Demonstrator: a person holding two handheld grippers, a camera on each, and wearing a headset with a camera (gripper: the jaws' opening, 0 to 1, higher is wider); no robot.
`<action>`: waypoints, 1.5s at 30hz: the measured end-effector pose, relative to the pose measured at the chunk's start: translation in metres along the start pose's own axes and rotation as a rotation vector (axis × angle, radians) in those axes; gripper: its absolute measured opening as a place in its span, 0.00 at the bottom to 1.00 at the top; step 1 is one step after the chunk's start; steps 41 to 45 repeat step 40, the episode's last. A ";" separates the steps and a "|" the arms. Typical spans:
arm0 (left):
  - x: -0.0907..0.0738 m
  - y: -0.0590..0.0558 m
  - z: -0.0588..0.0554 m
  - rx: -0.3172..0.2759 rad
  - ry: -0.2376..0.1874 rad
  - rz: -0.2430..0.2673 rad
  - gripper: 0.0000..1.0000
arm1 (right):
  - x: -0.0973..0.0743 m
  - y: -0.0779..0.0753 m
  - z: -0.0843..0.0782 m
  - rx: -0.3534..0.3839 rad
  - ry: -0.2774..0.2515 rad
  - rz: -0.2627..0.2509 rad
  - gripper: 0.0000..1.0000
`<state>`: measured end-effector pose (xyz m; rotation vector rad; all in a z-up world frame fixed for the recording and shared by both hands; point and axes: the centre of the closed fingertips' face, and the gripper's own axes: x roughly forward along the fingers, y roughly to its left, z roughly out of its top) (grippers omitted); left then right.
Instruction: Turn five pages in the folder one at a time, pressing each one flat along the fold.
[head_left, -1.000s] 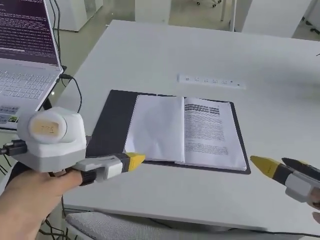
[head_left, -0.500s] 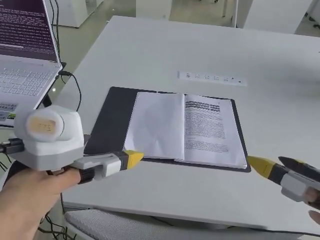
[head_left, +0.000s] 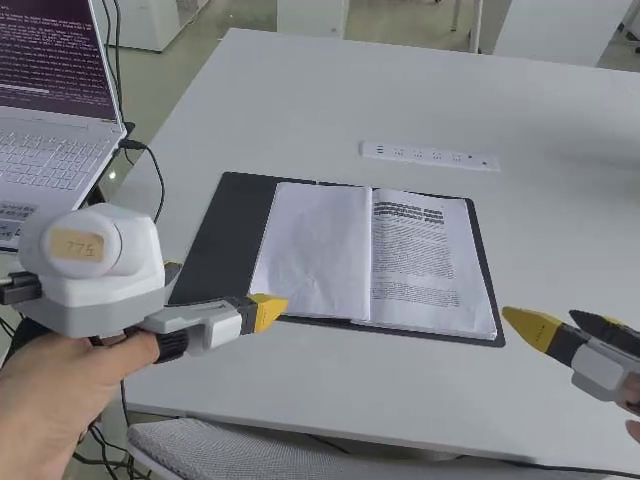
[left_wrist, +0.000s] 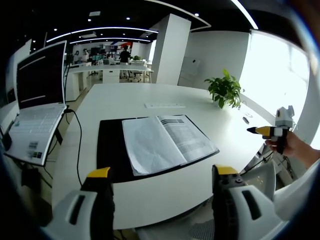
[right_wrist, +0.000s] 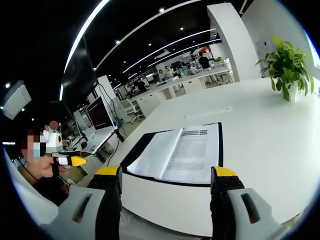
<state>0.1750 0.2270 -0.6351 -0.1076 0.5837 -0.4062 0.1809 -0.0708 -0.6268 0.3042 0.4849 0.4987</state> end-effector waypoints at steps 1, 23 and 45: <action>0.000 0.000 0.000 -0.002 -0.001 0.000 0.80 | 0.000 0.000 0.000 0.000 0.000 0.001 0.71; 0.005 0.002 -0.004 -0.011 -0.006 0.004 0.80 | 0.001 -0.001 -0.005 0.005 0.004 0.002 0.74; 0.014 0.008 -0.012 -0.054 -0.009 0.017 0.75 | 0.001 -0.003 -0.009 0.014 0.003 -0.006 0.73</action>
